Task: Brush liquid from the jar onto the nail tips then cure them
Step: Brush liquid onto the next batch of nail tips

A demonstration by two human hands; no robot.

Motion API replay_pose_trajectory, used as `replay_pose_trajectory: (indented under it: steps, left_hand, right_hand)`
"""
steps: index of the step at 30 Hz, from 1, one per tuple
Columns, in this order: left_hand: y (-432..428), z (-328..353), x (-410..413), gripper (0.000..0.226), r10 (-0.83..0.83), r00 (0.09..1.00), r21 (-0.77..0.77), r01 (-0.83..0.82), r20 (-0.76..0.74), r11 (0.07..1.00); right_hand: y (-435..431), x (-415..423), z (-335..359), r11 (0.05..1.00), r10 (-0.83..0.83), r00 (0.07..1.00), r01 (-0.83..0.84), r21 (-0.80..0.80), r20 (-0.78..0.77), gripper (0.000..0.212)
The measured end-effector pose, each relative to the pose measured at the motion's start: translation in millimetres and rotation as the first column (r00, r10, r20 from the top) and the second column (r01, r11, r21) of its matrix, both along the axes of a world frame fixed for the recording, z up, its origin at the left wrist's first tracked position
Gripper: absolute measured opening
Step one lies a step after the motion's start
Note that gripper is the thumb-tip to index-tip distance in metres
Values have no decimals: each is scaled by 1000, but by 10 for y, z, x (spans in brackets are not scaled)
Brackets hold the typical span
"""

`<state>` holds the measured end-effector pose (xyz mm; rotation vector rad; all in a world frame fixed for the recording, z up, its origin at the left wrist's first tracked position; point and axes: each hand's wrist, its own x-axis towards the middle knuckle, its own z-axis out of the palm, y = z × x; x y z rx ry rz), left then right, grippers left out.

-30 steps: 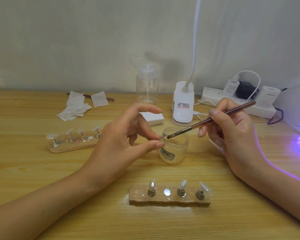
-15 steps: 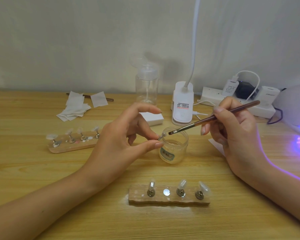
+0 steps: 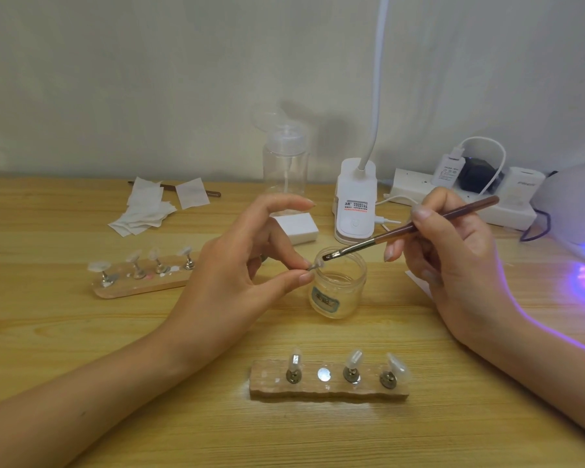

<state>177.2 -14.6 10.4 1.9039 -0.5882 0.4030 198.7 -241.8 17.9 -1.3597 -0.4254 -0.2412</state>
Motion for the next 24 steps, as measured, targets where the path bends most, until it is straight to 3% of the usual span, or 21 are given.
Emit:
replay_pose_trajectory:
  steps: [7,13,18,24]
  left_hand:
    - [-4,17,-15,56,-2,1000,10,1,9,1000]
    - [-4,4,-8,59,-2,1000,24,2,28,1000]
    - [1,7,-18,58,-7,999,22,6,40,1000]
    - [-1,-2,-8,56,-9,998,33,7,54,999]
  right_hand:
    - [2,16,-12,997,-67,996,64,-51,-64,22]
    - [23,3,-8,999,20,999,-21,-40,-30,23]
    - [6,22,-4,998,-56,996,54,-38,-74,25]
    - [33,1,3,999,26,998,-28,-37,-48,24]
